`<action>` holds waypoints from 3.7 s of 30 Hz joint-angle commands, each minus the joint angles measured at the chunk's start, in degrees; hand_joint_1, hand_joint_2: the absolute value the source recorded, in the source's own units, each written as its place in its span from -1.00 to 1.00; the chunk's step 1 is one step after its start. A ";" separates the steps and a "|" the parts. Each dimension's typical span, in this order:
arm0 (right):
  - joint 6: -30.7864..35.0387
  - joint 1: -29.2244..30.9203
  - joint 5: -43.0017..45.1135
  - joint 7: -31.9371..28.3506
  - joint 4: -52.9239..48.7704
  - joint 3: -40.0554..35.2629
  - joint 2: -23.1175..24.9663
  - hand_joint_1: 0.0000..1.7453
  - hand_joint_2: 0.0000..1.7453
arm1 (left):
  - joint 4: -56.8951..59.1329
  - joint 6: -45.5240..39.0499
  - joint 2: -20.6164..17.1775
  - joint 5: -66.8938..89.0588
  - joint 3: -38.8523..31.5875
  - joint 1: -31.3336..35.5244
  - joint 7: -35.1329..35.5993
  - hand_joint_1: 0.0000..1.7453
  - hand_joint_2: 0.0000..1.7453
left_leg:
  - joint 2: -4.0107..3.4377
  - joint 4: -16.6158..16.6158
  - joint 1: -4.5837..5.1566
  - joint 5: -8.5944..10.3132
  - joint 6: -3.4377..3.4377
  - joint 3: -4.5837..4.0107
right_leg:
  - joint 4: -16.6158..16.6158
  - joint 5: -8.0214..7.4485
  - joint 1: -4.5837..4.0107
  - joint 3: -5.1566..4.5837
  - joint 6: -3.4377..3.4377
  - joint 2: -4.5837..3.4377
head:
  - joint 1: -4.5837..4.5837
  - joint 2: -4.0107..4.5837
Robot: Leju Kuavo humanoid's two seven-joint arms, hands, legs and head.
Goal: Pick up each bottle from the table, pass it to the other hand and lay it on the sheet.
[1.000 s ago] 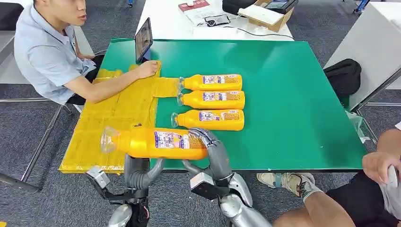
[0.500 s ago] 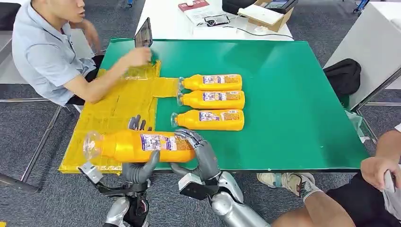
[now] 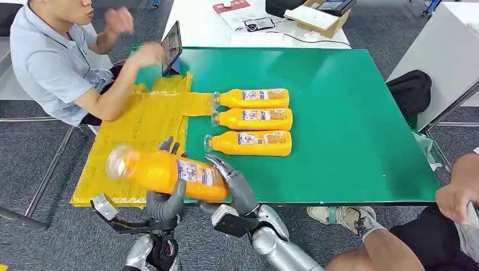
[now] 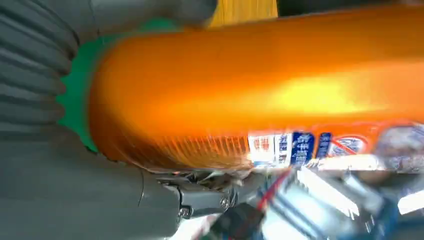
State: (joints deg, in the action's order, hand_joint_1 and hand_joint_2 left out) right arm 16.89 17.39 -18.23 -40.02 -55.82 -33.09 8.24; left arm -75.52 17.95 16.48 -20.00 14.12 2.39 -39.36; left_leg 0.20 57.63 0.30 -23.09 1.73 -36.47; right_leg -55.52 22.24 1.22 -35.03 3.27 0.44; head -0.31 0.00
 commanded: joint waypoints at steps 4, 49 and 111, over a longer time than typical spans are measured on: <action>1.81 -0.70 -1.26 0.02 -4.16 -2.37 -3.40 -1.00 -1.00 | 5.22 -3.03 -1.61 -0.66 -2.73 4.57 1.21 1.00 1.00 | 0.04 -0.03 -0.07 -0.10 -0.11 0.26 | 0.04 0.10 -0.07 0.27 -0.14 0.03 | -0.02 0.00; 14.74 -1.56 6.86 0.02 -12.44 -2.05 -7.20 -1.00 -1.00 | 56.23 -36.64 -13.20 90.67 5.57 44.32 22.23 1.00 1.00 | -0.03 0.07 -0.08 0.04 -0.10 0.09 | -0.07 -0.03 -0.07 0.10 -0.08 -0.01 | 0.00 0.00; 18.62 -3.48 -1.69 0.02 -7.31 3.72 -10.89 -1.00 1.00 | 4.97 -21.93 -10.31 32.40 -7.31 16.82 2.18 -1.00 1.00 | -0.08 -0.03 -0.02 -0.04 -0.10 0.18 | 0.04 -0.01 0.00 0.19 -0.05 -0.09 | 0.00 0.00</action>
State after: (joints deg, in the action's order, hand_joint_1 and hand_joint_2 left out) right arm 36.79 12.90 -16.64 -40.06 -70.23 -34.18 -3.23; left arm -55.85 -3.78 6.03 17.32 6.25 26.74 -38.36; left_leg 0.21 57.65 0.33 -23.04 1.72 -36.50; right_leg -55.54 22.18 1.27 -35.03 3.33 0.45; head -0.31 0.00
